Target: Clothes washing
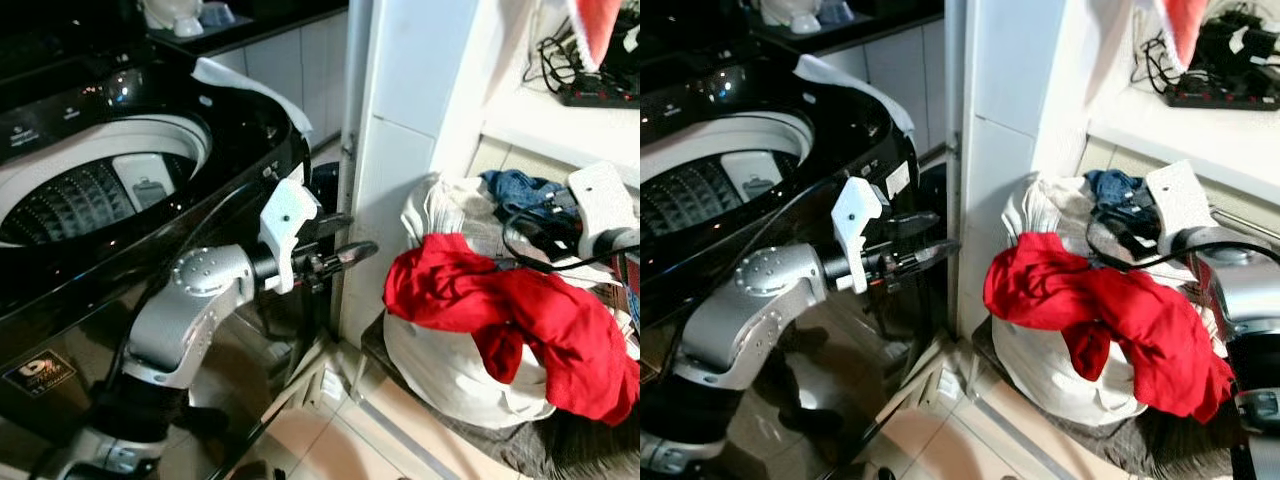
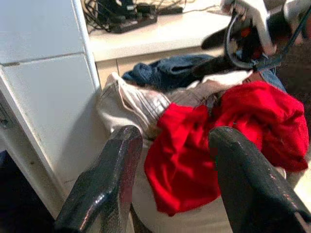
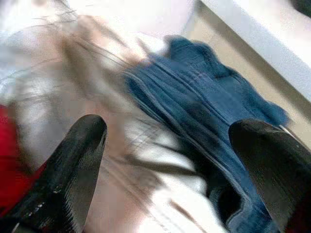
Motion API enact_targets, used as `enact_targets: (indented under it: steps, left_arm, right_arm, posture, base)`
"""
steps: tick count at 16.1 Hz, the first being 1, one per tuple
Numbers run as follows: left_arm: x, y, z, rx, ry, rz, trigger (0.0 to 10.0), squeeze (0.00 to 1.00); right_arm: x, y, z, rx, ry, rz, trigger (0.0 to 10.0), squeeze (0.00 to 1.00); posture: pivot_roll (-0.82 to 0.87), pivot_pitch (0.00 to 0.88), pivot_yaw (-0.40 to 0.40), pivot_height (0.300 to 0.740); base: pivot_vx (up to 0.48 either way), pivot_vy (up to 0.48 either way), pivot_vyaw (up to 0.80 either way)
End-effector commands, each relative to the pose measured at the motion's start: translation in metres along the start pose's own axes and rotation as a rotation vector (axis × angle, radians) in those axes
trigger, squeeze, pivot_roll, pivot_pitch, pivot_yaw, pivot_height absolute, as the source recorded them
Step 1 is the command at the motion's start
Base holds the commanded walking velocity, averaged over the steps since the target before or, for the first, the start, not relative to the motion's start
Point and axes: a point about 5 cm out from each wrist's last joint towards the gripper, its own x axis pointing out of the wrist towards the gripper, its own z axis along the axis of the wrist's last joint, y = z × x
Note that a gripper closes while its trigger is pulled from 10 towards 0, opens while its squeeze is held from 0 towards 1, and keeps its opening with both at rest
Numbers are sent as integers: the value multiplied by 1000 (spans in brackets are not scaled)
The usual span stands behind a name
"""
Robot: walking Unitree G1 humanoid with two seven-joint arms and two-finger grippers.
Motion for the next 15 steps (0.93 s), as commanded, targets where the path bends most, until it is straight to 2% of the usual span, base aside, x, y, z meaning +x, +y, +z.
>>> enact_targets:
  steps: [1, 3, 5, 6, 7, 8, 14, 15]
  left_arm:
    - [-2, 1, 2, 3, 11, -15, 10000, 0]
    - [-8, 0, 3, -4, 18, -61, 10000, 0]
    - [-7, -1, 2, 0, 27, -76, 10000, 0]
    - [-6, -2, 2, -8, 29, -94, 10000, 0]
    - [-7, -4, 2, -11, 34, -109, 10000, 0]
    - [-9, -8, 1, -17, 48, -150, 10000, 0]
    - [-14, -19, -2, -49, 83, -247, 10000, 0]
    - [-14, -21, -2, -51, 84, -260, 10000, 0]
  right_arm:
    - [-10, 2, 16, -14, -62, 68, 10000, 1000]
    - [-21, 12, 24, -134, -55, 170, 10000, 1000]
    - [-33, 20, 32, -195, -67, 263, 10000, 1000]
    - [-43, 28, 35, -233, -62, 354, 10000, 1000]
    - [-48, 32, 33, -266, -46, 406, 10000, 1000]
    - [-61, 39, 24, -365, 37, 484, 10000, 1000]
    - [-75, 51, 7, -456, 179, 547, 10000, 1000]
    - [-71, 51, 3, -463, 192, 525, 10000, 753]
  posture:
    - [3, 0, 42, 740]
    - [-4, 0, 48, 740]
    - [-9, 0, 51, 740]
    - [-10, 0, 52, 740]
    - [-10, 0, 51, 740]
    - [-10, 0, 50, 740]
    - [-11, 0, 48, 740]
    - [-11, 0, 48, 740]
  base:
    - [0, 0, 0]
    - [0, 0, 0]
    - [0, 0, 0]
    - [0, 0, 0]
    - [0, 0, 0]
    - [0, 0, 0]
    - [0, 0, 0]
    - [0, 0, 0]
